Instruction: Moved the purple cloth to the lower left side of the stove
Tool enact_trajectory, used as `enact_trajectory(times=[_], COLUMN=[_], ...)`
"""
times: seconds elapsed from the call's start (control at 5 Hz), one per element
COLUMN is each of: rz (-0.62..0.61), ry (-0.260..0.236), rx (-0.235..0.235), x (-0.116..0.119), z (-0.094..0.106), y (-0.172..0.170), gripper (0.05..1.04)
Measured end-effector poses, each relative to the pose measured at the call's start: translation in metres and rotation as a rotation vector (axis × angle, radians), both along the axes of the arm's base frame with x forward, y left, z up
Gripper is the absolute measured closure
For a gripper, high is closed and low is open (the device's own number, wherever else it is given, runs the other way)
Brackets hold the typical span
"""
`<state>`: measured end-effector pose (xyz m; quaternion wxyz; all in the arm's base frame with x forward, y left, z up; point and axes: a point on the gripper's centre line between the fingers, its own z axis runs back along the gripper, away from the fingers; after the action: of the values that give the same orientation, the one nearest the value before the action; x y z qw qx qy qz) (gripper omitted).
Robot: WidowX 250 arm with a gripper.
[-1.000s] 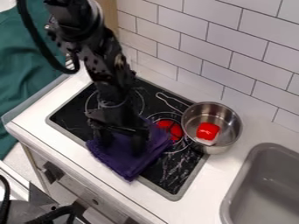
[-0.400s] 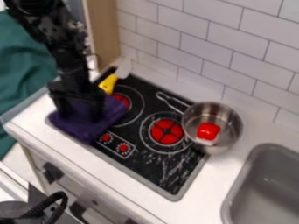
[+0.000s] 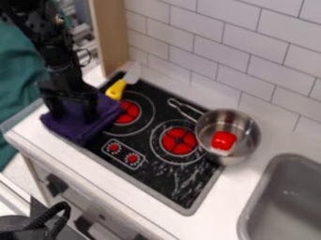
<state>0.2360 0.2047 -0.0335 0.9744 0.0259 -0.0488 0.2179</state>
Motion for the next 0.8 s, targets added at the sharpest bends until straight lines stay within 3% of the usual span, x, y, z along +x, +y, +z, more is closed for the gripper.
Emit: enact_trajectory(times=[0.2,0.4,0.6,0.8], rz=[-0.064,-0.143,-0.159,-0.162], ry=[-0.013,-0.07,-0.074,-0.105], rx=[0.027,0.12,0.153,0.153], x=[-0.001,0.014,0.019,0.019], z=[0.016,0.061,0.088,0.105], y=[-0.009,-0.017,-0.028,-0.033], gripper=[0.085,0.085,0.085,0.085])
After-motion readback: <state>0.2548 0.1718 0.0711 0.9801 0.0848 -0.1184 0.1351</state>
